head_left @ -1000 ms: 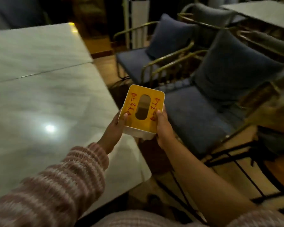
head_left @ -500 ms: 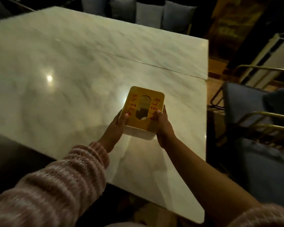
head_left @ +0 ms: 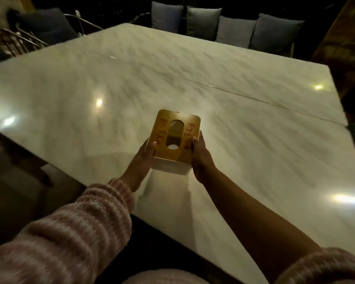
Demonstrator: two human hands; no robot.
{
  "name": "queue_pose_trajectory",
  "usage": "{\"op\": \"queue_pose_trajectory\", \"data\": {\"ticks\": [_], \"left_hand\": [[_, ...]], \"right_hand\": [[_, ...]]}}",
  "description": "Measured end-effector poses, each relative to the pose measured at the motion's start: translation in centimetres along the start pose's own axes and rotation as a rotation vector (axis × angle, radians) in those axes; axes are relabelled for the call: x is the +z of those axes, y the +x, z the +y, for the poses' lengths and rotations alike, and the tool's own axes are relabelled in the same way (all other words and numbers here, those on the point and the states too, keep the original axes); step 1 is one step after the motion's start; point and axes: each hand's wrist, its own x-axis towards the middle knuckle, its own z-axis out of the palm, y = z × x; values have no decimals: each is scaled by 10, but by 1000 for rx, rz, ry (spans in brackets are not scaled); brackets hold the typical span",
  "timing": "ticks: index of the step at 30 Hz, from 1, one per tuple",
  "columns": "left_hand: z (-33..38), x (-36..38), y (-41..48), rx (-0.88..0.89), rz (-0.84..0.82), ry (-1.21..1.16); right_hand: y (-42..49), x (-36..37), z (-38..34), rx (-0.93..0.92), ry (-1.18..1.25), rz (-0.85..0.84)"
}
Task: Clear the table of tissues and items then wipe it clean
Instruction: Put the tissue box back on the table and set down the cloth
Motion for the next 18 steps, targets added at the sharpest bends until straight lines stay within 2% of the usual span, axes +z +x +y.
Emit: {"op": "queue_pose_trajectory", "data": {"ticks": [5, 14, 18], "left_hand": [[0, -78, 48, -23, -7, 8], [15, -130, 156, -21, 11, -46], [11, -169, 223, -14, -46, -28]], "right_hand": [[44, 74, 5, -9, 30, -14], [165, 126, -10, -11, 14, 28], [222, 160, -13, -12, 35, 73]]}}
